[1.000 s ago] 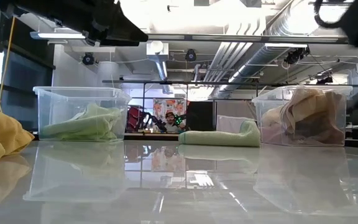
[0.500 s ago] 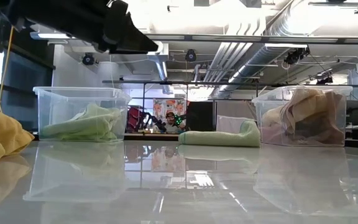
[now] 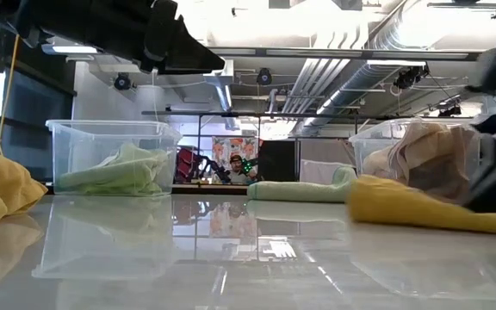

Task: Sort towels by color in basket
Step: Put the right yellow kitchen towel into the right transparent bin

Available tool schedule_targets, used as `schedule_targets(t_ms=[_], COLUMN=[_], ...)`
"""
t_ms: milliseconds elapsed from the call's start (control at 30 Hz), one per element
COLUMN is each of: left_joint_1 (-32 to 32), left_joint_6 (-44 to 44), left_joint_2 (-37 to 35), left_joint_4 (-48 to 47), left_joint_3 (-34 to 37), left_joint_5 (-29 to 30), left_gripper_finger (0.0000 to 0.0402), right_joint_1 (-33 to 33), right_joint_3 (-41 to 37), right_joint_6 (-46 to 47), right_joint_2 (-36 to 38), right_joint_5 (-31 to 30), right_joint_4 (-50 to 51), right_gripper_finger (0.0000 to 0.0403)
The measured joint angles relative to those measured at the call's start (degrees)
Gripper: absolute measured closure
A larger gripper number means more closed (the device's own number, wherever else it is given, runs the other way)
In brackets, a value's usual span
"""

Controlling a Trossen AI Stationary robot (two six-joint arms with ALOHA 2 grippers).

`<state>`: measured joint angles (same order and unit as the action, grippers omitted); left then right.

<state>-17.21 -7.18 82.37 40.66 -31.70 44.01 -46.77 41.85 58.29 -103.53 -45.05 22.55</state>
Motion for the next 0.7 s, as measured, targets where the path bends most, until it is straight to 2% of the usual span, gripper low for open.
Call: schedule_targets(t_ms=[167,367,533,700], left_joint_1=[0.00,0.00,0.00,0.00], left_joint_6=[0.00,-0.13,0.02,-0.02], left_joint_2=[0.00,-0.02,-0.02,-0.02], left_joint_4=[0.33,2.05,2.19,2.40], left_joint_3=[0.00,0.00,0.00,0.00], left_joint_5=[0.00,0.00,-1.36,-1.92], left_gripper_finger=[0.0161,0.0161,0.0161,0.0161], right_joint_1=[-0.05,0.07,0.01,-0.04], right_joint_3=[0.97,1.61,1.77,1.77], right_joint_6=[-0.28,1.76,1.74,2.77], right_joint_2=[4.57,13.82,17.82,16.34], right_joint_5=[-4.43,-2.79,1.49,2.30], right_joint_4=[1.66,2.40,2.64,2.89], right_gripper_finger=[0.0394,0.0388,0.0315,0.0226])
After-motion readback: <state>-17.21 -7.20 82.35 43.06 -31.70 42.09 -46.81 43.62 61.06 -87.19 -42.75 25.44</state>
